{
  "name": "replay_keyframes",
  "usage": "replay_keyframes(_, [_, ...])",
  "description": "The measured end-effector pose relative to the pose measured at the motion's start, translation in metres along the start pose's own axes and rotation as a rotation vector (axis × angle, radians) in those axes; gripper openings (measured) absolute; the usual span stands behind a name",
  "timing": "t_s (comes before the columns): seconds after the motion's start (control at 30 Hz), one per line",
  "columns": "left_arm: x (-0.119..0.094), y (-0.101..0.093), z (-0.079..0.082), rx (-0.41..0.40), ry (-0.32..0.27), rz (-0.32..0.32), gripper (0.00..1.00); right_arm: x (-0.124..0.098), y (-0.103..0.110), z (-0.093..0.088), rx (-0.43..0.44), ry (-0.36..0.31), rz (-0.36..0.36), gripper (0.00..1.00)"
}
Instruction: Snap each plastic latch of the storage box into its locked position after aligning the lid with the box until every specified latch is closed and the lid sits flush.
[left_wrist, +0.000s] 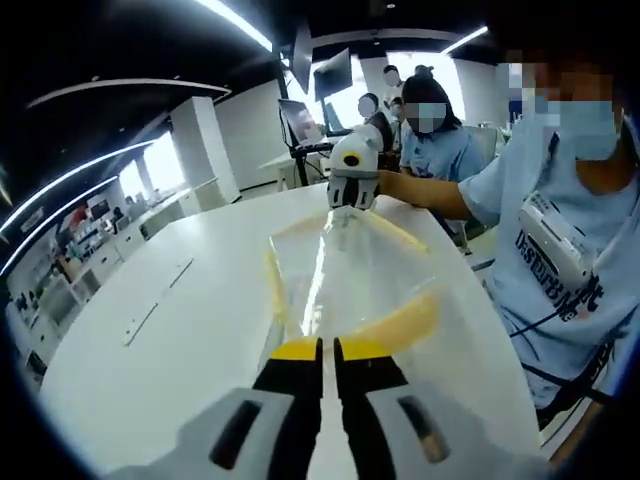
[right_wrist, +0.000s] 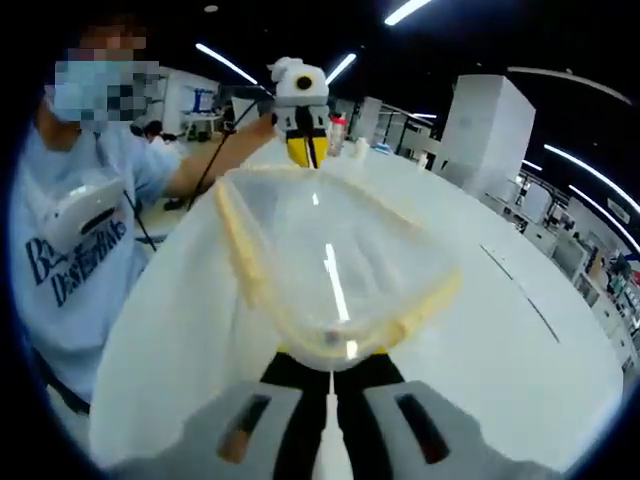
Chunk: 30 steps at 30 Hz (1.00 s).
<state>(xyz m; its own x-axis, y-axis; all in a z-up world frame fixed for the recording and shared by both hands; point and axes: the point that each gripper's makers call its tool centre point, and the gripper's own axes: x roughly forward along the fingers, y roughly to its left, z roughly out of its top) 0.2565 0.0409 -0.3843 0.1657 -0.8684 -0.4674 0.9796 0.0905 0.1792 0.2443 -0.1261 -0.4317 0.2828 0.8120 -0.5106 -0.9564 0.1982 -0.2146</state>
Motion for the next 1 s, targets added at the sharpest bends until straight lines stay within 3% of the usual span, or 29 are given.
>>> replay_keyframes(0.4, [-0.008, -0.004, 0.002, 0.007, -0.032, 0.025, 0.06, 0.003, 0.006, 0.001, -0.028, 0.02, -0.002, 0.0])
replay_keyframes(1.0, [-0.025, -0.011, 0.004, 0.005, -0.106, 0.079, 0.22, 0.008, 0.017, -0.006, -0.023, 0.053, -0.008, 0.0])
